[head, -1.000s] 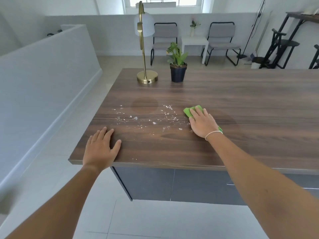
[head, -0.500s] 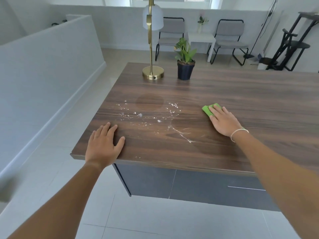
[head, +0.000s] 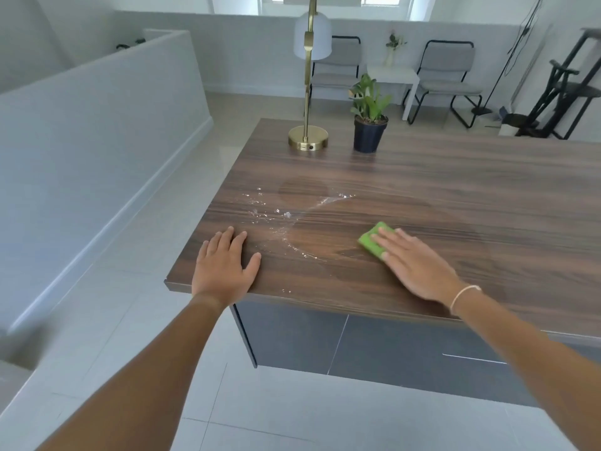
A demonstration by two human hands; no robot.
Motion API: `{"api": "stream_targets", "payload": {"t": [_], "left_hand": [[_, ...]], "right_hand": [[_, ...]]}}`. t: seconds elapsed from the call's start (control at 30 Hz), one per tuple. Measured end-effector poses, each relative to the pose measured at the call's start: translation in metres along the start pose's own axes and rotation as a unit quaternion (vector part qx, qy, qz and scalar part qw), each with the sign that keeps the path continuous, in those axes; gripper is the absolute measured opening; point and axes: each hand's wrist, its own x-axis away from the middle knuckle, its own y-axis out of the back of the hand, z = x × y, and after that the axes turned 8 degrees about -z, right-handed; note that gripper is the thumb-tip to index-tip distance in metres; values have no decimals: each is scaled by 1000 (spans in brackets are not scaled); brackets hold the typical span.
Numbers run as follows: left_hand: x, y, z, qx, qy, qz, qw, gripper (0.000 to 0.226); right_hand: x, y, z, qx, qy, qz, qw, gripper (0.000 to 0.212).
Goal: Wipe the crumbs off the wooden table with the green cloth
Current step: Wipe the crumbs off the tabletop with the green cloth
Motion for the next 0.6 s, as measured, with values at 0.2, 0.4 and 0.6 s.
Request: {"api": "stream_targets", "payload": {"t": [0.2,0.4,0.6], "left_hand": [[-1,-1,1,-1,-2,-5,1000,59],[0,1,2,3,-9,12,1000,60],[0,4,0,-2,-17,20,1000,60]], "right_hand": [[-60,-11,52,29,-107,0,994,51],[15,-31,117,-9,76,-18,997,50],[34,4,11,6,-122,8,992,48]]}}
